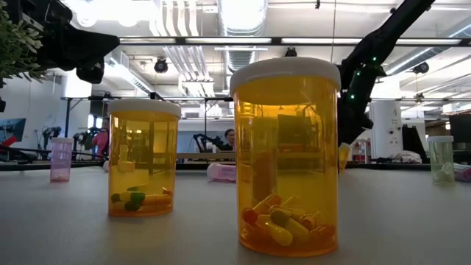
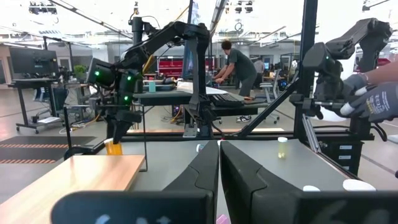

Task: Pick and place medicine bottles onto shelf by color
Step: Put the top right orange pill bottle on the shelf

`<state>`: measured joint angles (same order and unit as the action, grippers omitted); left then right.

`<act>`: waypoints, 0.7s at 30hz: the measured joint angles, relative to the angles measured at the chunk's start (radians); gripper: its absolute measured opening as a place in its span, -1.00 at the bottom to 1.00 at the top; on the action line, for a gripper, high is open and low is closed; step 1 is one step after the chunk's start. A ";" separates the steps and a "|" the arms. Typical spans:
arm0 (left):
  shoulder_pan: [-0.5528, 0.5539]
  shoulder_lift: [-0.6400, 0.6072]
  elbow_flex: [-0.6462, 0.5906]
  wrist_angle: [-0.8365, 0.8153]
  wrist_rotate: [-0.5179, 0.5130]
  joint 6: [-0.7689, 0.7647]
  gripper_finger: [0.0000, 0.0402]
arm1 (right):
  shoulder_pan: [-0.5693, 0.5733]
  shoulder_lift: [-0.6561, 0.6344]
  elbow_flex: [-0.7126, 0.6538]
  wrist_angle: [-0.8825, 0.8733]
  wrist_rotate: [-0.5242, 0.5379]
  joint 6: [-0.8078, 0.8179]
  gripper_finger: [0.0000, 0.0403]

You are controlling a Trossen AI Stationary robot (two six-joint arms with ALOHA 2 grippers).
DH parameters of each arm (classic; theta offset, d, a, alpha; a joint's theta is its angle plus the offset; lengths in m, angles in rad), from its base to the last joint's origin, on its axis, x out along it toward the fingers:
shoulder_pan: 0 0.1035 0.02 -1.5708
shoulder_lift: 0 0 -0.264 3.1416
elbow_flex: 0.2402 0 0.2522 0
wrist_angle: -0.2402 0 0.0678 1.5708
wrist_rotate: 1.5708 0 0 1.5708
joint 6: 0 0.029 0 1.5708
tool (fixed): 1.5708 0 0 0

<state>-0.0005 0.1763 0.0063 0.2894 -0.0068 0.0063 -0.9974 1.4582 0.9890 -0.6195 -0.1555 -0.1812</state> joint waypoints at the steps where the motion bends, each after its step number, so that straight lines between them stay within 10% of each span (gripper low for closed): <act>1: 0.000 0.000 0.000 0.000 0.000 0.000 -1.00 | 0.000 -0.002 0.000 0.002 -0.003 0.001 0.07; 21: 0.000 0.000 0.000 0.000 0.000 0.000 -1.00 | -0.003 -0.026 0.001 -0.003 0.001 0.068 0.07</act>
<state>-0.0006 0.1764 0.0063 0.2897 -0.0067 0.0067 -1.0004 1.4324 0.9901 -0.6223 -0.1542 -0.1128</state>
